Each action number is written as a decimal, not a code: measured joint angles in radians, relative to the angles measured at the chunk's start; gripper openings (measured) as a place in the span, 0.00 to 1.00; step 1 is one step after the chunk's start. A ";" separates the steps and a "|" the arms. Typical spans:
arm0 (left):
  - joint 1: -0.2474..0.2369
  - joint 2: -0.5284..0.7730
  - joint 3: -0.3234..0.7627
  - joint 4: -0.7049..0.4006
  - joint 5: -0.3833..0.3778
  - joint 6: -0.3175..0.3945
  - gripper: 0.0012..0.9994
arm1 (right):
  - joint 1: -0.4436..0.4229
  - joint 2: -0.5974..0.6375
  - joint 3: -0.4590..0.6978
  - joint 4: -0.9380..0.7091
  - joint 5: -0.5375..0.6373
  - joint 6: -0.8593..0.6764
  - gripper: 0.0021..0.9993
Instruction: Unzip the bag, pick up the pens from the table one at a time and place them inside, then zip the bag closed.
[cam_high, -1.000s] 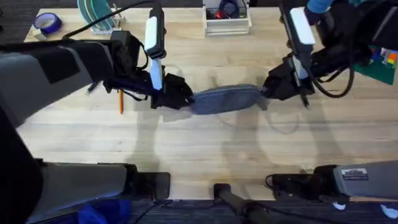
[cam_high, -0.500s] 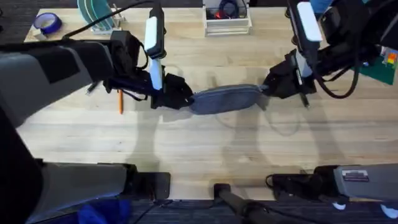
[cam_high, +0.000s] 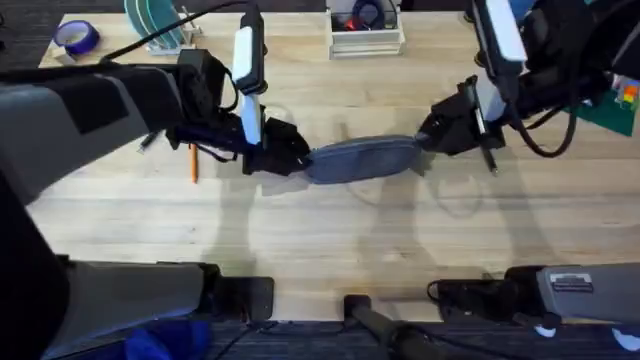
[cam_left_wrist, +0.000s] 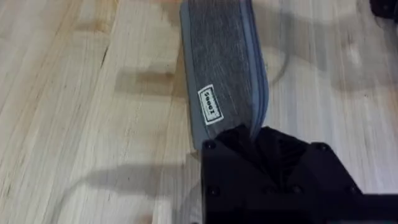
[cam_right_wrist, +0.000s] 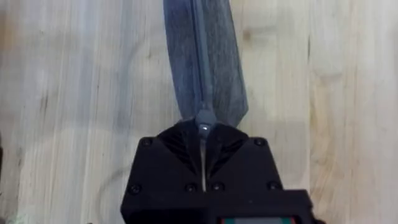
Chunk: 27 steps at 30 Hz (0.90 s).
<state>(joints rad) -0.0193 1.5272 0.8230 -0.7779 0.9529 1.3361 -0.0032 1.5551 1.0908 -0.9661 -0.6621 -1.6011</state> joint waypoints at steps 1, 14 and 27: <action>0.000 0.000 0.000 0.000 0.000 0.000 0.04 | 0.000 0.000 0.000 0.004 -0.010 0.000 0.03; 0.000 0.000 0.000 0.001 -0.003 0.000 0.04 | 0.017 0.000 -0.001 0.033 -0.080 0.000 0.03; 0.001 0.000 0.000 0.000 -0.005 0.000 0.04 | 0.170 0.000 -0.001 0.177 -0.087 0.089 0.03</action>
<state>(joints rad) -0.0181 1.5272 0.8230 -0.7776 0.9482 1.3361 0.1667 1.5551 1.0901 -0.7889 -0.7494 -1.5116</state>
